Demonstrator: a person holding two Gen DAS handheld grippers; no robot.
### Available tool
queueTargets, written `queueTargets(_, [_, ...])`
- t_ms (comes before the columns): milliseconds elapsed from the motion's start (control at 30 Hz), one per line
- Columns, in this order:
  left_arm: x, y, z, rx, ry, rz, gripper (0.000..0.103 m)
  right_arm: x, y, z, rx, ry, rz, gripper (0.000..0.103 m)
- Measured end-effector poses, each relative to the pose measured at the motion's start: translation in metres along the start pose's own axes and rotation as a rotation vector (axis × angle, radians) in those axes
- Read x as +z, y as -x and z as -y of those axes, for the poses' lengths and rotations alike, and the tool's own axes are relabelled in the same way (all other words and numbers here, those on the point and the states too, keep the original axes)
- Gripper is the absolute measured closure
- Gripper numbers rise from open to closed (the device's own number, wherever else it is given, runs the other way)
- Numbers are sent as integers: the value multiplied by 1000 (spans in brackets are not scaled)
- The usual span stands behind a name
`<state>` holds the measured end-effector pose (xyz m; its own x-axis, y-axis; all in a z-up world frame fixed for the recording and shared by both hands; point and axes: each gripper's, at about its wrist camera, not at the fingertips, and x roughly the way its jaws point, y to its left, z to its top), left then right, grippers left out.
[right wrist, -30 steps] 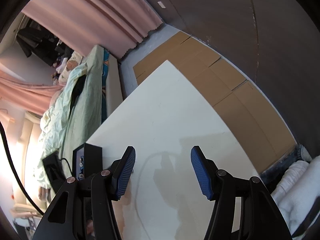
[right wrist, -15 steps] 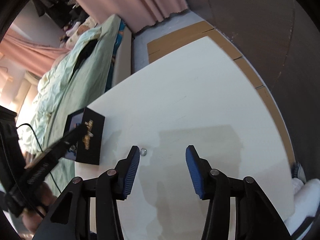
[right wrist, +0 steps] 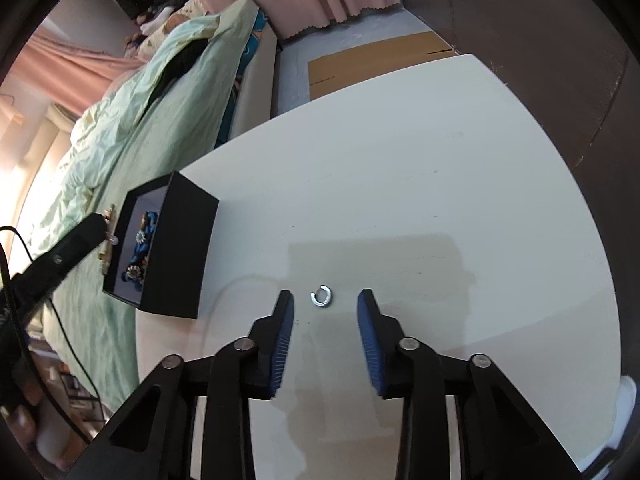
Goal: Organize jewelry
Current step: 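Carry butterfly pendant toward box with left gripper while right gripper reaches small silver ring, then drop butterfly pendant into box with left gripper while right gripper grasps silver ring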
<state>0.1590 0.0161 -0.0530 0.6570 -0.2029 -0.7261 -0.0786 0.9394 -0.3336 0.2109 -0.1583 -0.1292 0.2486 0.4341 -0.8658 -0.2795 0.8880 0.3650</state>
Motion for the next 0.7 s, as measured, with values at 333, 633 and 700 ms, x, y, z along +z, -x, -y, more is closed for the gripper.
queueTargets(333, [0, 6, -25, 18, 50, 4, 103, -1, -15, -19, -120, 80, -17, 81])
queueTargets(633, [0, 3, -37, 10, 93, -8, 103, -6, -14, -35, -211, 178, 5, 90])
queueTargets(700, [0, -1, -43, -3, 127, -33, 103, -6, -9, -37, -199, 175, 21, 90])
